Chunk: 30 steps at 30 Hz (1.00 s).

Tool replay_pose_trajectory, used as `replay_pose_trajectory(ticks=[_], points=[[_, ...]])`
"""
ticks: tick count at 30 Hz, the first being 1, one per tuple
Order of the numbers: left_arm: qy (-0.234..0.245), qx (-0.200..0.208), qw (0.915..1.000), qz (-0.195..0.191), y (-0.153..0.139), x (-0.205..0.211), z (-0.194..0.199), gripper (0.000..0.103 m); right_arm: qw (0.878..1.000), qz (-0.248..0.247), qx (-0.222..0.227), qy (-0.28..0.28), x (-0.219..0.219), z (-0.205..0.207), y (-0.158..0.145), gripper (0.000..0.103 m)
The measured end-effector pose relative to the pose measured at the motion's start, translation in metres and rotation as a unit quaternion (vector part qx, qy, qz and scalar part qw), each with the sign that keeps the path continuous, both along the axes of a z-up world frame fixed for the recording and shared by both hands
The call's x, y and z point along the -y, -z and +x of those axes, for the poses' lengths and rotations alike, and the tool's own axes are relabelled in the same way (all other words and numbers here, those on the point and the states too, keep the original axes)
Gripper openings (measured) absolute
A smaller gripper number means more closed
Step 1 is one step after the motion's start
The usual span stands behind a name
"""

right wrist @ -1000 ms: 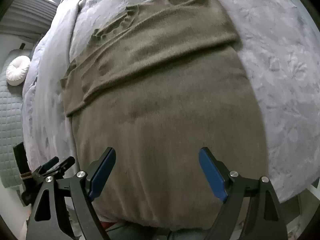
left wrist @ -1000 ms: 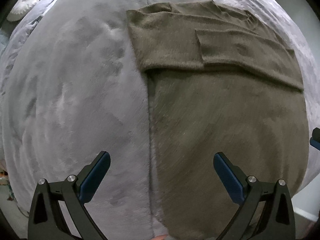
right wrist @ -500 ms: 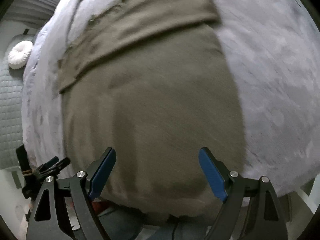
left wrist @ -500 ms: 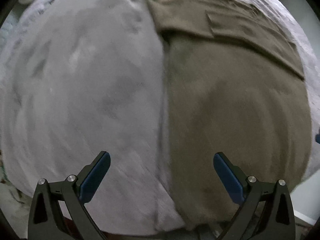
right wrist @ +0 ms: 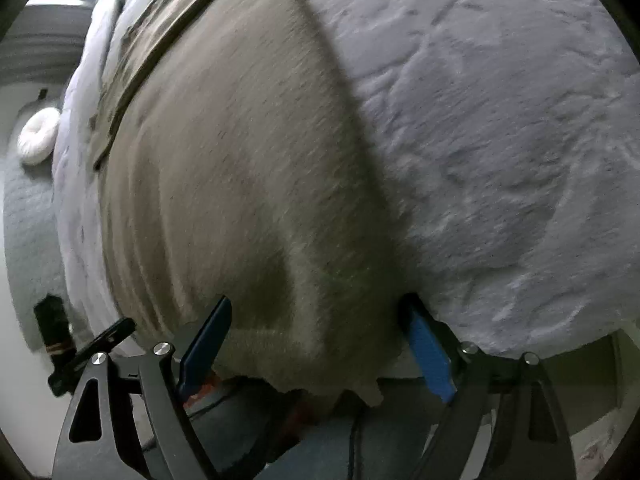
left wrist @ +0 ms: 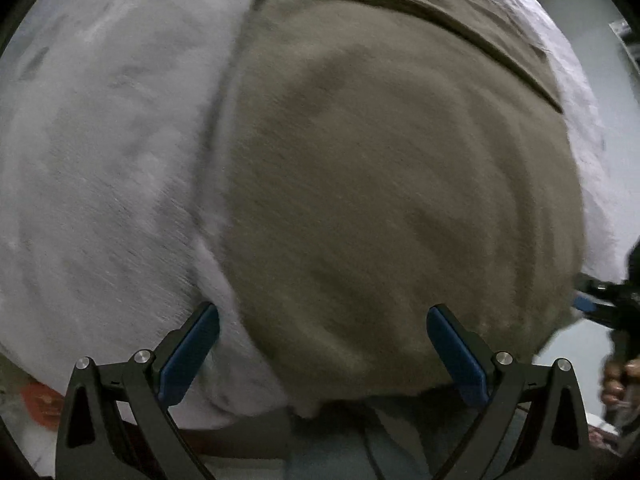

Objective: Fold small clothes
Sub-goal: 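Grasp the sweater hem corner with the right tool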

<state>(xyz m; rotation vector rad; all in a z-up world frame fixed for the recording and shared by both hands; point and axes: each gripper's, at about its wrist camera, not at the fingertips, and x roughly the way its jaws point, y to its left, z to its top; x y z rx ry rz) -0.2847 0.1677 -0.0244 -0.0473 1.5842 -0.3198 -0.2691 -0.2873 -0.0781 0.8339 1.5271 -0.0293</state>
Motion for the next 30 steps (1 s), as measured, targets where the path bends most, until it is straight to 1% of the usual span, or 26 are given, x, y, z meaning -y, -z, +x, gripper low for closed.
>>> replay_pose_trajectory(ticks=[2, 3, 6, 9, 10, 12, 13, 14, 15, 16, 17, 18, 19, 20, 22, 23, 24, 25, 26, 30], points=[[0.013, -0.009, 0.9999, 0.0, 0.005, 0.008, -0.008, 0.103, 1.0, 0.024, 0.006, -0.007, -0.005, 0.0, 0.001, 0.088], [0.018, -0.011, 0.9998, 0.003, 0.008, 0.01, -0.012, 0.103, 0.999, 0.044, 0.009, -0.011, -0.009, 0.0, 0.003, 0.088], [0.02, -0.019, 0.9996, 0.001, 0.01, 0.013, -0.017, 0.103, 0.997, 0.078, 0.014, -0.019, -0.017, -0.002, 0.007, 0.088], [0.006, -0.029, 0.9994, -0.018, 0.008, 0.009, -0.013, 0.103, 0.994, 0.109, 0.021, -0.016, -0.023, -0.004, 0.01, 0.088], [0.001, -0.033, 0.9992, -0.025, 0.011, 0.022, -0.001, 0.103, 0.992, 0.123, 0.024, -0.012, -0.026, -0.004, 0.01, 0.088], [-0.008, -0.041, 0.9984, -0.04, 0.006, 0.018, -0.002, 0.103, 0.989, 0.142, 0.027, -0.007, -0.03, -0.006, 0.011, 0.088], [-0.009, -0.045, 0.9978, -0.048, 0.004, 0.009, 0.012, 0.103, 0.989, 0.148, 0.027, -0.006, -0.033, -0.005, 0.01, 0.088], [-0.009, -0.051, 0.9968, -0.061, 0.003, 0.006, 0.009, 0.103, 0.988, 0.15, 0.025, -0.005, -0.033, -0.002, 0.009, 0.086], [-0.009, -0.06, 0.9953, -0.076, -0.002, 0.009, 0.004, 0.102, 0.988, 0.15, 0.021, -0.003, -0.035, -0.001, 0.009, 0.083], [-0.009, -0.067, 0.9941, -0.085, -0.004, 0.01, 0.001, 0.102, 0.989, 0.146, 0.013, -0.002, -0.035, 0.0, 0.01, 0.069], [-0.004, -0.068, 0.9942, -0.084, -0.005, 0.013, 0.0, 0.102, 0.99, 0.14, 0.005, -0.002, -0.035, 0.0, 0.011, 0.049], [0.006, -0.067, 0.9949, -0.076, -0.005, 0.016, -0.002, 0.093, 0.992, 0.128, -0.011, -0.003, -0.036, 0.001, 0.014, 0.039], [0.013, -0.07, 0.9953, -0.066, -0.004, 0.02, 0.0, 0.08, 0.992, 0.123, -0.016, -0.005, -0.038, 0.003, 0.015, 0.018], [0.016, -0.074, 0.9955, -0.056, 0.002, 0.019, 0.002, 0.072, 0.993, 0.121, -0.015, -0.006, -0.038, 0.001, 0.015, 0.015], [0.013, -0.079, 0.996, -0.039, 0.01, 0.017, 0.004, 0.035, 0.992, 0.124, 0.0, -0.004, -0.037, 0.0, 0.009, 0.014], [0.01, -0.081, 0.9959, -0.037, 0.011, 0.013, 0.005, 0.029, 0.991, 0.134, 0.011, -0.002, -0.037, 0.001, 0.004, 0.013], [0.005, -0.086, 0.9952, -0.046, 0.01, 0.007, 0.008, 0.02, 0.989, 0.144, 0.021, 0.002, -0.032, -0.005, -0.003, 0.013], [0.0, -0.087, 0.9943, -0.062, 0.005, 0.001, 0.01, 0.008, 0.988, 0.153, 0.031, 0.008, -0.031, -0.004, -0.007, 0.013], [0.0, -0.087, 0.9937, -0.072, 0.002, -0.003, 0.012, 0.007, 0.986, 0.162, 0.041, 0.015, -0.031, -0.002, -0.012, 0.013], [-0.004, -0.072, 0.9898, -0.123, -0.023, -0.016, 0.027, 0.006, 0.975, 0.2, 0.088, 0.052, -0.022, 0.011, -0.034, 0.013]])
